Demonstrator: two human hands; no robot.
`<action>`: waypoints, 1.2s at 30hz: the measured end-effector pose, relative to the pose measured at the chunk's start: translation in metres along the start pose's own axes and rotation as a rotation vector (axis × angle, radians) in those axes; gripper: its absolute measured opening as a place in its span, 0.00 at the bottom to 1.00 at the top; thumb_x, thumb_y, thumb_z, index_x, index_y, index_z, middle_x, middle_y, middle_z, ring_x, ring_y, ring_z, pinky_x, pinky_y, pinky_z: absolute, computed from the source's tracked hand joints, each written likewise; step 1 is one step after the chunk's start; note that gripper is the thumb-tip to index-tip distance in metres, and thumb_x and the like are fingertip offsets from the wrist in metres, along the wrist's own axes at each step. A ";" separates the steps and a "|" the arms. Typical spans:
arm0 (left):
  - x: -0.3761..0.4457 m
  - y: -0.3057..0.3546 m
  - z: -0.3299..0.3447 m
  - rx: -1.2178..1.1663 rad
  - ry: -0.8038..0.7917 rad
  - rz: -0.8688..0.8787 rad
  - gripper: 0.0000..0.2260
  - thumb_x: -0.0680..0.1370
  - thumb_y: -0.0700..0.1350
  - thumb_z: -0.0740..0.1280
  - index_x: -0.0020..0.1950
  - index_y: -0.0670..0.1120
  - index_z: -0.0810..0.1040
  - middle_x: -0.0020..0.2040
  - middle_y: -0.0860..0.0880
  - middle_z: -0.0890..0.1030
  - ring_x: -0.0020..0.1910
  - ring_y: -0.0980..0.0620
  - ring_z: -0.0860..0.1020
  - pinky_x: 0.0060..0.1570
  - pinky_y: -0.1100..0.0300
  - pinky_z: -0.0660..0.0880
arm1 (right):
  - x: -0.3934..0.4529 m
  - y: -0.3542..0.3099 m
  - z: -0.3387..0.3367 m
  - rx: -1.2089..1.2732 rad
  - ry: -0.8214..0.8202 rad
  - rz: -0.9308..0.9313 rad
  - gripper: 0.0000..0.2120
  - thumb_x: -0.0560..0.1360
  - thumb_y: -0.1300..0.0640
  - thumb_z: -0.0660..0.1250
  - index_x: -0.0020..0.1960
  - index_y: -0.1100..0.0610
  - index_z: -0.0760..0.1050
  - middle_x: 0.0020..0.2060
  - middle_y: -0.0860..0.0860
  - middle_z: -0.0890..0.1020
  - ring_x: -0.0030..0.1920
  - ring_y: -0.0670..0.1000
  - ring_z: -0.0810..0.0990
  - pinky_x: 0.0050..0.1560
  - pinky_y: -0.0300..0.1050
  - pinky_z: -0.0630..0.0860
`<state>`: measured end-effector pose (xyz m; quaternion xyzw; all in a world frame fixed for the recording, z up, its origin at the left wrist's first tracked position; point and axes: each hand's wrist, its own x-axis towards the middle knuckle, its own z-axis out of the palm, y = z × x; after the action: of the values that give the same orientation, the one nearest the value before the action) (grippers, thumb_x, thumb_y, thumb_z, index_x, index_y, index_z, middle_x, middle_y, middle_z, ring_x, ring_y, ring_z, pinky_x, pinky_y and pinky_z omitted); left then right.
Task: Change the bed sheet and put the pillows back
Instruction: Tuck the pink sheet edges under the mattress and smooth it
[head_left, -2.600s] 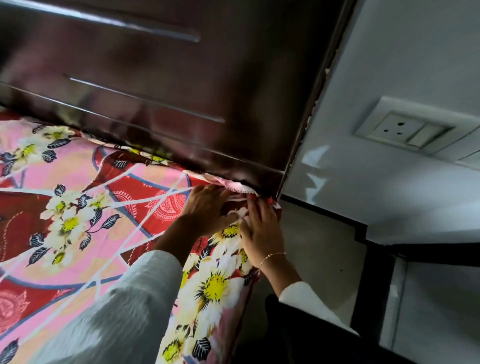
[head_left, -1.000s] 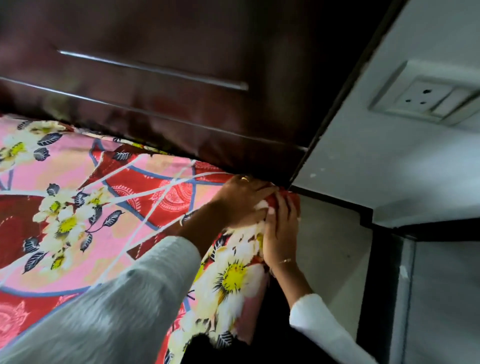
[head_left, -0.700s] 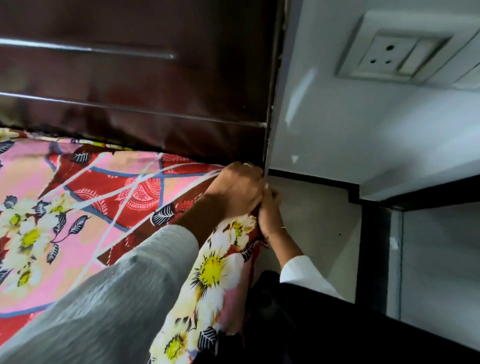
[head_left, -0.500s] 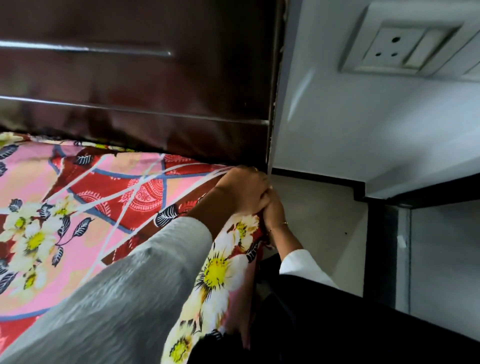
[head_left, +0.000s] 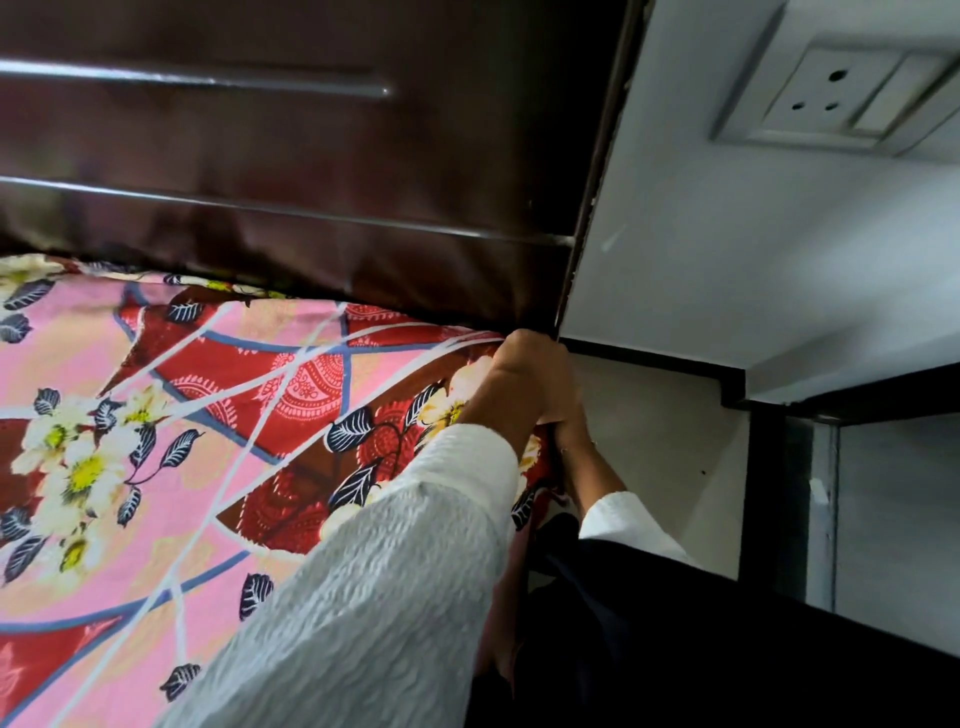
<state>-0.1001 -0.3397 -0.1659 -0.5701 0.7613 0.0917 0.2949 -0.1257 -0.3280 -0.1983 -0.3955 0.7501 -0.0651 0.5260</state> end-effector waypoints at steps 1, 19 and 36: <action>-0.005 0.001 0.000 -0.052 0.075 -0.026 0.15 0.80 0.49 0.55 0.57 0.44 0.78 0.56 0.46 0.80 0.55 0.46 0.78 0.42 0.56 0.68 | -0.001 0.002 0.003 -0.014 0.048 -0.035 0.14 0.80 0.59 0.54 0.56 0.65 0.75 0.50 0.58 0.79 0.56 0.58 0.77 0.53 0.48 0.72; -0.198 -0.116 0.102 -0.671 0.587 -0.806 0.17 0.70 0.46 0.59 0.51 0.37 0.79 0.50 0.37 0.81 0.49 0.37 0.80 0.46 0.49 0.77 | -0.137 -0.019 0.086 -0.495 0.072 -1.250 0.17 0.65 0.57 0.56 0.46 0.60 0.80 0.43 0.58 0.80 0.43 0.61 0.79 0.40 0.50 0.76; -0.215 -0.274 0.174 -0.714 -0.028 -0.667 0.50 0.64 0.67 0.70 0.77 0.53 0.45 0.78 0.50 0.42 0.75 0.44 0.39 0.67 0.31 0.42 | -0.109 -0.142 0.254 -1.119 -0.414 -1.052 0.33 0.76 0.40 0.57 0.74 0.59 0.55 0.67 0.63 0.68 0.65 0.63 0.69 0.63 0.52 0.64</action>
<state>0.2498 -0.1733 -0.1335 -0.8471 0.4542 0.2554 0.1045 0.1770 -0.2713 -0.1560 -0.9075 0.2733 0.1562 0.2781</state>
